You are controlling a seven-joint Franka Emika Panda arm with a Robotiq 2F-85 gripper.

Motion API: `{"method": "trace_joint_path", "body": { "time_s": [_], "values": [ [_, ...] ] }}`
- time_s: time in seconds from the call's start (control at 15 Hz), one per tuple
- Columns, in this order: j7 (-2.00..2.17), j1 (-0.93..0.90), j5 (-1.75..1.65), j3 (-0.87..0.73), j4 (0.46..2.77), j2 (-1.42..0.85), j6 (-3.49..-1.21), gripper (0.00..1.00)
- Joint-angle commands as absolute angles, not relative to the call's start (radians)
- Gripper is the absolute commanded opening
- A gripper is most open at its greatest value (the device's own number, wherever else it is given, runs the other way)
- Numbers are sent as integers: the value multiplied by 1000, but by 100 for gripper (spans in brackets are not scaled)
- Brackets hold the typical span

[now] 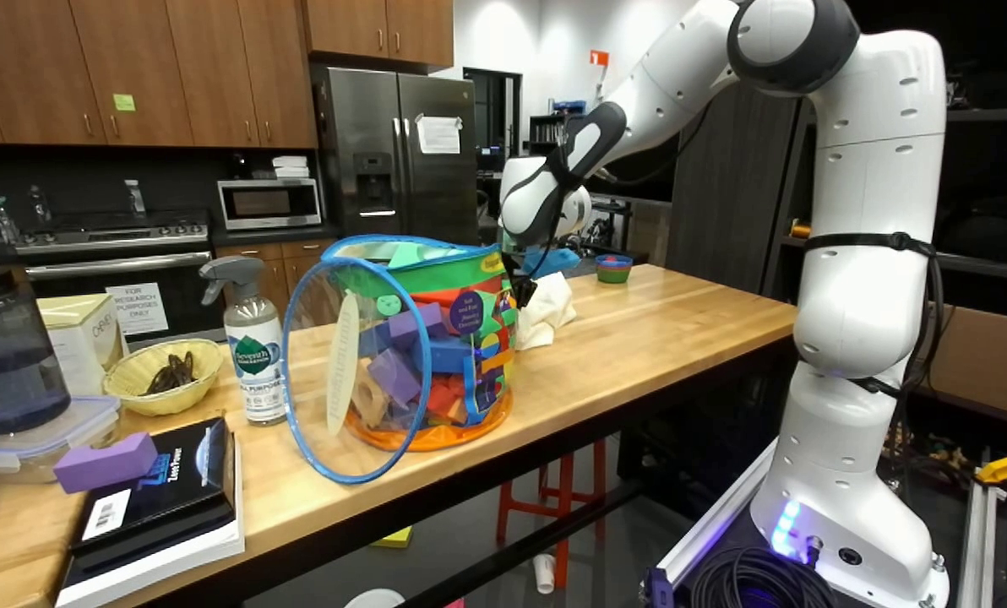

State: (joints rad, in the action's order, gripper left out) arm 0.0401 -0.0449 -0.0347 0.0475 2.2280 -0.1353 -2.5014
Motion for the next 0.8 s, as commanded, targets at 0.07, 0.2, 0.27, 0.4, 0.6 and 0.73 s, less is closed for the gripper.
{"method": "trace_joint_path", "body": {
  "time_s": [0.07, 0.2, 0.27, 0.4, 0.6, 0.73],
  "values": [
    [148, -50, -51, 35, 2418, 5, -2490, 1],
    [190, -42, -66, 29, 2477, 47, -2478, 1],
    [208, -37, -72, 27, 2506, 69, -2473, 1],
    [248, -20, -98, 19, 2564, 114, -2455, 1],
    [297, 16, -128, 5, 2653, 181, -2440, 1],
    [328, 55, -157, -8, 2712, 224, -2432, 1]
  ]
}}
